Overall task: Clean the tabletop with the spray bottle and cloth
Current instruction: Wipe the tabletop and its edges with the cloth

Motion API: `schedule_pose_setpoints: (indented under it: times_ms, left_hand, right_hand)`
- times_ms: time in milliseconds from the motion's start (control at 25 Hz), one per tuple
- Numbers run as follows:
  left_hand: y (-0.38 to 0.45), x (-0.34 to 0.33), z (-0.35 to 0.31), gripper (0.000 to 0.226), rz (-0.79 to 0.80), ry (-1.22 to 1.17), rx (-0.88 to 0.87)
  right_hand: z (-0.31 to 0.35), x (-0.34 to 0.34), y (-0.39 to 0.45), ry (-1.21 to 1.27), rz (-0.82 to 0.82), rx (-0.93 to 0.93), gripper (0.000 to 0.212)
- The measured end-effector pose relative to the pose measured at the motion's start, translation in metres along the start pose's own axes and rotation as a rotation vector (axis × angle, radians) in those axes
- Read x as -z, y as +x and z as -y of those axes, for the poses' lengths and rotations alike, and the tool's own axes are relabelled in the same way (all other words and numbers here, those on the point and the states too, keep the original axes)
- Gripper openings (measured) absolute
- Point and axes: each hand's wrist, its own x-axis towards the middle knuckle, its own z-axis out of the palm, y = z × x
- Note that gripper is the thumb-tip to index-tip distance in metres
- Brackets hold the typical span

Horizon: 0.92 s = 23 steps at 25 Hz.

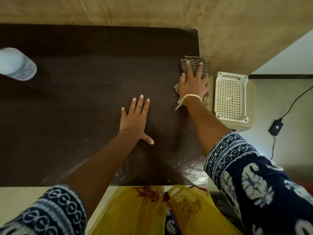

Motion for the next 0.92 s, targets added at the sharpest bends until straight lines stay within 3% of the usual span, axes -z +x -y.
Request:
schedule_pose_setpoints:
  times_ms: [80,320,520,920]
  left_hand:
    - [-0.001,-0.001,0.001,0.16,-0.004,0.003,0.002]
    - [-0.009,0.003,0.007,0.154,0.004,-0.071,-0.033]
    - [-0.057,-0.029,0.039,0.137,-0.078,-0.099,-0.082]
    - [-0.183,-0.123,0.153,0.14,-0.131,-0.103,0.112]
  right_hand:
    - [-0.005,0.001,-0.006,0.013,-0.01,-0.099,0.056]
    - [-0.013,-0.008,-0.052,-0.074,-0.03,0.097,0.057]
    - [-0.019,-0.02,-0.124,-0.111,-0.041,0.09,0.056]
    - [0.075,-0.082,-0.272,-0.173,0.026,0.316,0.053]
